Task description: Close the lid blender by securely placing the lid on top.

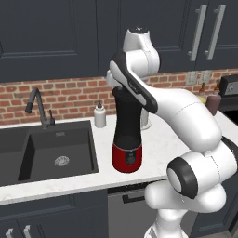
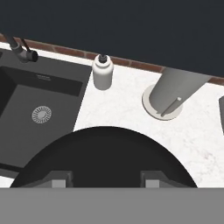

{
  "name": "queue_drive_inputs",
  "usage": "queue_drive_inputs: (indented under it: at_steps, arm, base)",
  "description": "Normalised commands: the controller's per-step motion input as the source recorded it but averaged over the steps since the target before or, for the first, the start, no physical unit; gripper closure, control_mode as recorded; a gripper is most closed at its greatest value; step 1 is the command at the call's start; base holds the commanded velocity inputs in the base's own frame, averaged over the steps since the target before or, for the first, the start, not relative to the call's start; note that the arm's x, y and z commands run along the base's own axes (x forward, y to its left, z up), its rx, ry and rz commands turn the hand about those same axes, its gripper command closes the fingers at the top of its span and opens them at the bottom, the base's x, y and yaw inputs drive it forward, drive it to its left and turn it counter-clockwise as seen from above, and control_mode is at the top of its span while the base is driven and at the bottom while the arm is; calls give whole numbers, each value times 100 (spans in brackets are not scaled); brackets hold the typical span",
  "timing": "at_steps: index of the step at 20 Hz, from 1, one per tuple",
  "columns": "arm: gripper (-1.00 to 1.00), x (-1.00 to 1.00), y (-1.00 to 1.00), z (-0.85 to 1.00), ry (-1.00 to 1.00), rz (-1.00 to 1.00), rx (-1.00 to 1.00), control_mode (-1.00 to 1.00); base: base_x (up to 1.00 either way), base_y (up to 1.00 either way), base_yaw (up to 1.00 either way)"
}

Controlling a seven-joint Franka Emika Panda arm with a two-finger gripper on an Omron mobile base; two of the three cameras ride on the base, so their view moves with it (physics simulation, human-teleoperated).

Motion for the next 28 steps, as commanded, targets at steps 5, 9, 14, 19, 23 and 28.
queue_drive_inputs:
  at_steps: [5, 9, 14, 19, 23, 28]
  arm:
    - [100, 0, -7, -2, 0, 0, 0, -100]
    - [100, 0, -3, -6, 0, 0, 0, -100]
    - [100, -1, 0, -8, 0, 0, 0, -100]
    - [100, 0, 0, -7, 0, 0, 0, -100]
    - [100, 0, -2, -6, 0, 0, 0, -100]
    - [100, 0, 0, -8, 0, 0, 0, -100]
  base:
    - [0, 0, 0]
    - [0, 0, 0]
    - [0, 0, 0]
    - [0, 0, 0]
    - [0, 0, 0]
    - [0, 0, 0]
